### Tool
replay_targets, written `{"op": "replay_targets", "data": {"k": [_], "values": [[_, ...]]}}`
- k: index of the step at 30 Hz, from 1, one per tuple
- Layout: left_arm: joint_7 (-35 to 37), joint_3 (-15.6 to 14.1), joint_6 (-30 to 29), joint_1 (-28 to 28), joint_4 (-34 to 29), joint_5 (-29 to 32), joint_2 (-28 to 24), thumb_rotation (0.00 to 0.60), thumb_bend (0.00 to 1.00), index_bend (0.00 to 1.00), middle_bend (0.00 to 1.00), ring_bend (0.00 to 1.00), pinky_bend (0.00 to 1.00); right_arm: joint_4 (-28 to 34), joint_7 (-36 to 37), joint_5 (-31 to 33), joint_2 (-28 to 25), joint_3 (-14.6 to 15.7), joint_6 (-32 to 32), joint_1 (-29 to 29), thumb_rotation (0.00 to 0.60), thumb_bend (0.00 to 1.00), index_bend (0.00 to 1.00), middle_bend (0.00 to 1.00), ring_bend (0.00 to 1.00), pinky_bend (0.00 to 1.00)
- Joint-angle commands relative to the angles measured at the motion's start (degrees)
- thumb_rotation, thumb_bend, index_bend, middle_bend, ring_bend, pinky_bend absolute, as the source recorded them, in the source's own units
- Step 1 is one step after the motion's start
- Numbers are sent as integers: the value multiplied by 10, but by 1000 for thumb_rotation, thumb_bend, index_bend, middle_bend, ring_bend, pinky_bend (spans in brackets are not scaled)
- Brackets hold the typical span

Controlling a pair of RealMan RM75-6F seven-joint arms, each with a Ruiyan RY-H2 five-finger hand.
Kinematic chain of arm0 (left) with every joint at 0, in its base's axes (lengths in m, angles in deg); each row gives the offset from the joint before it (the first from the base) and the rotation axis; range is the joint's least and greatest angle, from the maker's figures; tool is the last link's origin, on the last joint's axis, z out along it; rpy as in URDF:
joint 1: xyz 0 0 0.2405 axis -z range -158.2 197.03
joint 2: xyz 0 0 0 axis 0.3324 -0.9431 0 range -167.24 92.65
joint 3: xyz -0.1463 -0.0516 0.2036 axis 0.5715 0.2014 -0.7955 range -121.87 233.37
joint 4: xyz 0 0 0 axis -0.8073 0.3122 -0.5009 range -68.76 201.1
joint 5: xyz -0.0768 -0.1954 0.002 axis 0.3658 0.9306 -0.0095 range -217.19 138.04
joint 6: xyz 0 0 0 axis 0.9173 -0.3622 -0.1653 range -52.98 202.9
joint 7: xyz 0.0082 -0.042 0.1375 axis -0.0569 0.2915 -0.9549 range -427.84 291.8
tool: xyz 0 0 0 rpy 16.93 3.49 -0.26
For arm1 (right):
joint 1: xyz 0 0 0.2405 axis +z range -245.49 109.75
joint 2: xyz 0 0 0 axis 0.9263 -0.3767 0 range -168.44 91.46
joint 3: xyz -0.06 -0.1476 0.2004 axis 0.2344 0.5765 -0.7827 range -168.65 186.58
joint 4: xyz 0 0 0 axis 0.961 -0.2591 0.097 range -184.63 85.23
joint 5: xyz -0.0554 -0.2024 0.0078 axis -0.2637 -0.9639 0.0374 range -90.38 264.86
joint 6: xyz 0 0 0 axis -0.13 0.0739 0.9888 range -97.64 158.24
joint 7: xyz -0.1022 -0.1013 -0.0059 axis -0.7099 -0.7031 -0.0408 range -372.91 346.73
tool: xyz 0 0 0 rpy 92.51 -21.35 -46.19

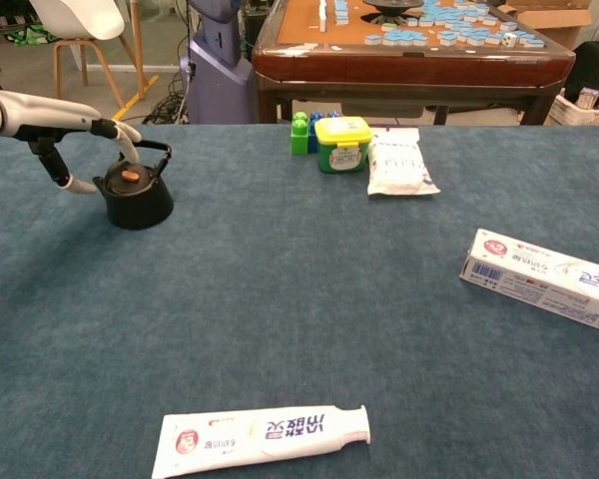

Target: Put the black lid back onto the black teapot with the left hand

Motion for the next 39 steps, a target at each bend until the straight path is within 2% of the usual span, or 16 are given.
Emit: {"op": "replay_targets", "data": {"k": [1, 20, 39], "values": [[7, 1, 3, 1, 8, -4, 5, 600, 306, 216, 0, 0, 0, -1, -1, 2, 0, 0, -2, 1, 600, 517, 117, 0, 0, 0], [62, -6, -3, -8, 44, -39, 16, 600, 305, 229, 0, 0, 0, 5, -16, 11, 2, -3, -4, 4, 600, 517, 117, 0, 0, 0], [82, -10, -28, -21, 55, -52, 26, 600, 306, 248, 0, 0, 0, 13, -20, 14, -1, -3, 1, 3, 600, 517, 117, 0, 0, 0]]}}
